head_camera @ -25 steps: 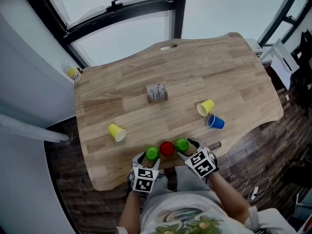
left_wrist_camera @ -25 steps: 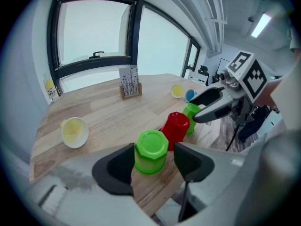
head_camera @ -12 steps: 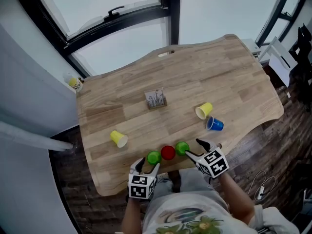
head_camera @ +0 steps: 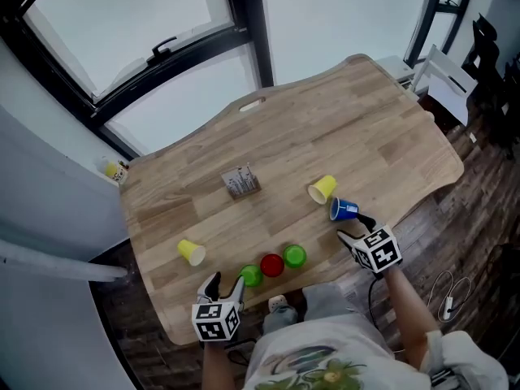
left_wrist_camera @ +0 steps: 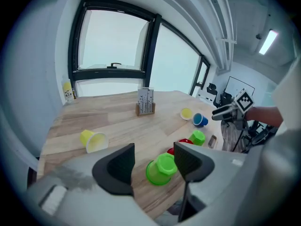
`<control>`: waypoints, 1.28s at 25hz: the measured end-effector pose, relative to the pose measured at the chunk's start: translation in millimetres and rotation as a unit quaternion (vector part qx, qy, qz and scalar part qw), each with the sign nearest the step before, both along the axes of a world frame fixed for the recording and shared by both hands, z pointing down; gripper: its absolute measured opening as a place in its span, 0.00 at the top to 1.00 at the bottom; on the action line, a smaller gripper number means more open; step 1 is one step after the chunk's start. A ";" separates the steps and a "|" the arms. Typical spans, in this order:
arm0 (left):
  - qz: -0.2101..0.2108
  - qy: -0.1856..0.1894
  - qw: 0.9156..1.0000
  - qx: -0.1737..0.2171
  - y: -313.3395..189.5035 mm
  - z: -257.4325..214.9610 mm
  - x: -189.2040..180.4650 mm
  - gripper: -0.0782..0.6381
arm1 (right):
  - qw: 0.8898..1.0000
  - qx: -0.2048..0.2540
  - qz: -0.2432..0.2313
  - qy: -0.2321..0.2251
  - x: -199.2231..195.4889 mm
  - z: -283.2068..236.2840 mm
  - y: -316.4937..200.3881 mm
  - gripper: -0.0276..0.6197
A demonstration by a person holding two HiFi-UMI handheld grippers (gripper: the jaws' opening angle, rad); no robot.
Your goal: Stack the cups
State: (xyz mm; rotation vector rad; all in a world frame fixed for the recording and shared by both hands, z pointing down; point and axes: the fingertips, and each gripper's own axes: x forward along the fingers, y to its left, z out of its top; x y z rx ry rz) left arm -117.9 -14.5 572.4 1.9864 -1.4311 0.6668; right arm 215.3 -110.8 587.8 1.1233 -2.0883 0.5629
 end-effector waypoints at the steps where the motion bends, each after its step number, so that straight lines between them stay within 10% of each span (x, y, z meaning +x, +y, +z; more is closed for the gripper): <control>1: -0.007 -0.001 1.000 0.004 -3.1 -3.5 -3.0 0.51 | 1.000 0.001 0.001 0.007 6.7 1.4 -3.2 0.50; 16: -0.080 -0.025 0.996 0.029 -20.0 -28.9 -11.5 0.55 | 0.995 -0.023 -0.072 0.061 38.4 40.5 -26.7 0.50; 32: -0.167 -0.047 0.985 0.015 -1.6 -24.4 2.1 0.55 | 0.959 -0.058 -0.247 0.129 43.7 90.6 -36.4 0.50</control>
